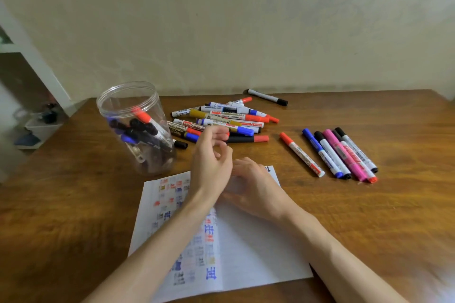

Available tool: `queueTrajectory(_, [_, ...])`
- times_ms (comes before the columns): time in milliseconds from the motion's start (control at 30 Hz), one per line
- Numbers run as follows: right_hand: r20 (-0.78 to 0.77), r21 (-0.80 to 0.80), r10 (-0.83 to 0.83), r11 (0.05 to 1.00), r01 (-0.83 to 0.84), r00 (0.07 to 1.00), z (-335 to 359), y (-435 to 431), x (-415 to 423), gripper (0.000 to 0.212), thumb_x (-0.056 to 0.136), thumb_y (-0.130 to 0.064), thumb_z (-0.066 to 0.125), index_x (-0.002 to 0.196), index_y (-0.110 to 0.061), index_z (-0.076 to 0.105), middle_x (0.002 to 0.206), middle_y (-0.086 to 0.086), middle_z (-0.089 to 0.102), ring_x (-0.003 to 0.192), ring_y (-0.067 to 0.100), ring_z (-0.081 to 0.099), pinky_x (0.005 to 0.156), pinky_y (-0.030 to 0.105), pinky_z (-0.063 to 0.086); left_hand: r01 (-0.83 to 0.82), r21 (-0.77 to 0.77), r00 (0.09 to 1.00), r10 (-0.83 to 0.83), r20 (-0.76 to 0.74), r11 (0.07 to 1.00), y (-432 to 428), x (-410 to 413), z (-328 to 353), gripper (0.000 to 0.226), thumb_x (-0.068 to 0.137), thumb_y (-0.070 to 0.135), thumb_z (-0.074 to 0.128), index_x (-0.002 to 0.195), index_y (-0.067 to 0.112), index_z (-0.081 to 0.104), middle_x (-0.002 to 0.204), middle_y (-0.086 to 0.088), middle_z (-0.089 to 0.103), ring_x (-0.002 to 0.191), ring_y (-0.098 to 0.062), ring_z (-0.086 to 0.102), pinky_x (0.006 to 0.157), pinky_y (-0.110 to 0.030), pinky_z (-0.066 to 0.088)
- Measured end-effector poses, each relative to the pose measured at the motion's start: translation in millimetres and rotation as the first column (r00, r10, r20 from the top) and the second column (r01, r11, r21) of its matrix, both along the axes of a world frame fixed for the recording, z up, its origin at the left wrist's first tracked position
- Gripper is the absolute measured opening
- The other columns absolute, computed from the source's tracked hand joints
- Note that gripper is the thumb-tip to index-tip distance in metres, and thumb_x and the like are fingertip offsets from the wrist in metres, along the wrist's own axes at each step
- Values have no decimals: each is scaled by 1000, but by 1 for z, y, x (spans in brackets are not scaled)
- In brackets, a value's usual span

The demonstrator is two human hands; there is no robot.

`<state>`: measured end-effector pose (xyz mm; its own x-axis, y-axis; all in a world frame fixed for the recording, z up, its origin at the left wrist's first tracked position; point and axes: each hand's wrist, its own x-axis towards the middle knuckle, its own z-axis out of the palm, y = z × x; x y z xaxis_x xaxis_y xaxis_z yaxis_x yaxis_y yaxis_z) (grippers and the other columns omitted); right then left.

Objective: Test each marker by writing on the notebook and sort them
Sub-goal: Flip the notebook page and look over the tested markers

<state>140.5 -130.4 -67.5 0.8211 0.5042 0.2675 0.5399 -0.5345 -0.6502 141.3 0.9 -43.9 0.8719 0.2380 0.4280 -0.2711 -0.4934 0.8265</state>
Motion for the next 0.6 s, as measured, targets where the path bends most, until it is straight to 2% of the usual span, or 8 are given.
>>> queueTrajectory(67, [29,3,-83,997,83,996,-1,-4,3,18,86,-25,83,103,-21,79,94,-10,71,91,11,56,76,25,42,6,108,999,-9,34,994,1,-2,-13,36,93,-1,63,122,21,61,110,10,63,99,1,60,77,-12,50])
queueTrajectory(200, [25,16,-247,969,246,969,-5,-12,12,22,88,-24,78,109,-30,78,104,-13,74,101,11,64,88,35,56,56,313,997,-68,29,948,16,-6,-27,39,94,2,65,127,21,59,114,9,63,103,-1,61,80,-11,51])
queueTrajectory(267, [5,60,-321,945,320,947,-6,-15,15,22,88,-26,80,110,-28,76,106,-12,72,102,10,65,89,37,59,57,342,997,-68,22,938,23,-5,-29,36,94,2,66,124,22,61,113,10,64,102,0,61,79,-12,53])
queueTrajectory(333, [5,73,-364,929,363,931,-4,-18,16,28,89,-28,82,115,-27,74,111,-11,71,103,8,64,90,35,59,51,290,999,-53,0,956,27,-4,-29,30,95,3,64,117,23,63,105,13,65,100,2,62,77,-14,55])
queueTrajectory(433, [-32,103,-384,917,385,923,-2,-18,16,34,89,-31,83,121,-26,71,117,-9,70,103,4,63,87,22,56,61,139,995,-49,-85,988,30,-4,-26,23,99,5,59,109,25,66,97,15,67,98,3,62,76,-10,53])
queueTrajectory(534, [-60,119,-373,918,377,926,-2,-15,18,40,88,-35,83,124,-27,70,120,-11,69,106,2,61,81,11,46,43,-6,990,-43,-136,999,36,-4,-22,21,101,7,58,109,24,68,98,11,69,98,3,63,77,-6,49])
queueTrajectory(600, [-96,130,-354,922,364,930,0,-12,22,44,88,-38,84,128,-28,68,122,-13,67,109,1,60,79,9,44,32,-76,986,-44,-162,997,42,-3,-21,22,101,8,58,110,25,68,99,10,70,98,0,65,80,-10,49])
